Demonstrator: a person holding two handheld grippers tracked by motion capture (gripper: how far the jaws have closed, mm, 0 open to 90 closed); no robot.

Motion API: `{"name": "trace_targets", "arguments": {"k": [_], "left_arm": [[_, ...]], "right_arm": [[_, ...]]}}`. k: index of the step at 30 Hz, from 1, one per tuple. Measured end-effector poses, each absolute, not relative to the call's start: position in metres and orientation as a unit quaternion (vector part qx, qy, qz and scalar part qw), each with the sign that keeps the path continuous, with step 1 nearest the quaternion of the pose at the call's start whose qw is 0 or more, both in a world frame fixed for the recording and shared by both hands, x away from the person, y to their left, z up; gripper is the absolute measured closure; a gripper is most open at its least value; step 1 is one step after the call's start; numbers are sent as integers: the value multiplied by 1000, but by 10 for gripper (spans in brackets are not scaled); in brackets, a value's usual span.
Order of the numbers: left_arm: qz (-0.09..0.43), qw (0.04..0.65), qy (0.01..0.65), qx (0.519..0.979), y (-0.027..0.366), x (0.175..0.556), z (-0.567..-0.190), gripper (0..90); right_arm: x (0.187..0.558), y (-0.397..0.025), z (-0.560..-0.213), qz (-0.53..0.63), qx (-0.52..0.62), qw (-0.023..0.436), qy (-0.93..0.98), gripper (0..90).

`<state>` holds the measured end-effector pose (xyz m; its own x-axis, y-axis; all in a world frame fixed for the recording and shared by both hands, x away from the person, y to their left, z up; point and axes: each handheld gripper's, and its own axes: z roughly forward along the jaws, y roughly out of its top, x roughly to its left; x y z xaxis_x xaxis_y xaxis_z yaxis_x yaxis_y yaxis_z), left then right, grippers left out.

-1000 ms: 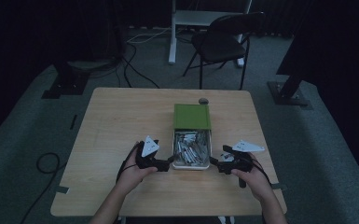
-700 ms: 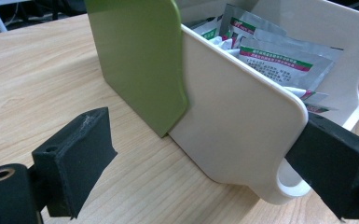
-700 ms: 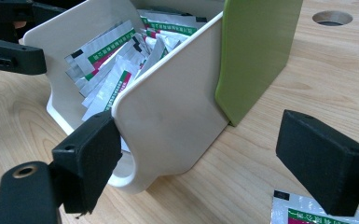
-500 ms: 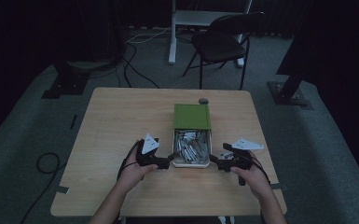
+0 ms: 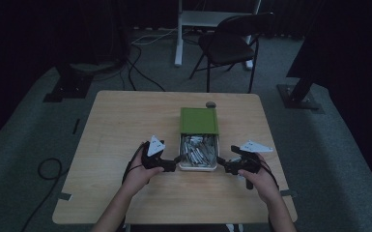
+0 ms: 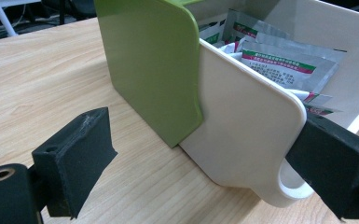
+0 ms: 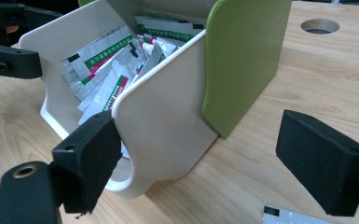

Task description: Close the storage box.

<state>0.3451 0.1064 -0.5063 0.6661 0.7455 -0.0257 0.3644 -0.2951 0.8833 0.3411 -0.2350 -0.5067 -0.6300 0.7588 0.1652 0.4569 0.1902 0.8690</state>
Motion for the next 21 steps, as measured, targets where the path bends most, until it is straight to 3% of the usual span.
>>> {"name": "trace_targets", "arguments": {"k": [21], "left_arm": [[205,470,355,782,104,354,-503,90]], "right_arm": [[351,-234,-506,491,415,163,748,141]]}}
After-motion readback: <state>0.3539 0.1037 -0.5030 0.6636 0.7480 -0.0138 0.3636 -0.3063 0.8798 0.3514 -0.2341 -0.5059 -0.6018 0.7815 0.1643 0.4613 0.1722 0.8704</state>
